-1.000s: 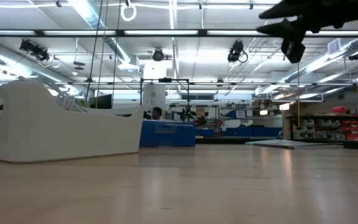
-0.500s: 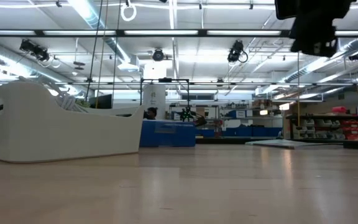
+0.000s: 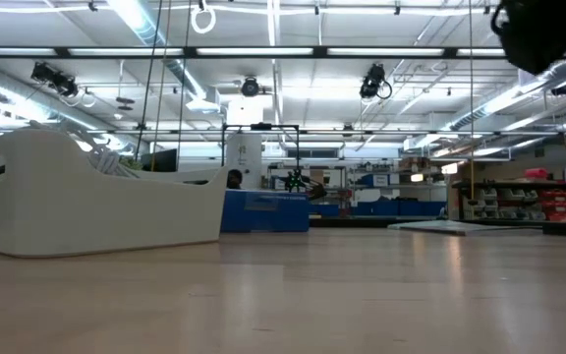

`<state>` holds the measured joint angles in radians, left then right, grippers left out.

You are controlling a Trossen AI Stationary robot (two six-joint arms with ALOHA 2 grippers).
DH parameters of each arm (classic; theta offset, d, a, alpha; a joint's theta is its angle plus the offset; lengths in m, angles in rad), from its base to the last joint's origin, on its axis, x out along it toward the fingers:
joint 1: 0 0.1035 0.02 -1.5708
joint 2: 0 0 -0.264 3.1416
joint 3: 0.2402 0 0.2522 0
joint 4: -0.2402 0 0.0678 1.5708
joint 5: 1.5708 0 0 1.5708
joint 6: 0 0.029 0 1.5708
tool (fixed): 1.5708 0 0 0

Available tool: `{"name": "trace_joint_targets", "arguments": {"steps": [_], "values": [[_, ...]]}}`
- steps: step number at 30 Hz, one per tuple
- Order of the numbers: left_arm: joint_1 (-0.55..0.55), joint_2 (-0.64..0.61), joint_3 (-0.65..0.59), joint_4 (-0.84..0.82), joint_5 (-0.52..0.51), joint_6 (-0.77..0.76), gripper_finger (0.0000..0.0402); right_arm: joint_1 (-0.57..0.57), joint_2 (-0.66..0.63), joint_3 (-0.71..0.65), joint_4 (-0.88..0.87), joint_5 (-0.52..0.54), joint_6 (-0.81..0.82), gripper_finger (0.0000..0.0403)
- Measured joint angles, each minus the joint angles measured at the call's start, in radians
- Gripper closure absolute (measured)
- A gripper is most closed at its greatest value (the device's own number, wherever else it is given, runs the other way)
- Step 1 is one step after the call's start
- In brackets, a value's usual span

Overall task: Pick and place USB-C Cables
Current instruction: Put the black charger cable into the white bin

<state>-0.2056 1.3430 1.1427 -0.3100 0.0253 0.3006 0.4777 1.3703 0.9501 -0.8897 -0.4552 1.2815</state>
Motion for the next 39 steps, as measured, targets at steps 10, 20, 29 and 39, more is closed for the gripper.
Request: {"name": "trace_joint_targets", "arguments": {"steps": [10, 20, 29, 39], "values": [[-0.05, -0.142, -0.103, 0.031, -0.103, -0.021, 0.023, 0.047, 0.099, -0.022, -0.269, -0.066, -0.153, 0.0284], [-0.07, -0.306, -0.242, 0.173, -0.181, -0.028, 0.023, 0.048, 0.053, -0.232, -0.196, -0.15, -0.141, 0.0282], [-0.069, -0.337, -0.266, 0.205, -0.19, -0.055, 0.023, 0.029, 0.035, -0.316, -0.141, -0.169, -0.1, 0.0235], [-0.069, -0.336, -0.266, 0.207, -0.189, -0.062, 0.023, -0.007, 0.037, -0.327, -0.064, -0.179, -0.076, 0.0186]]}}
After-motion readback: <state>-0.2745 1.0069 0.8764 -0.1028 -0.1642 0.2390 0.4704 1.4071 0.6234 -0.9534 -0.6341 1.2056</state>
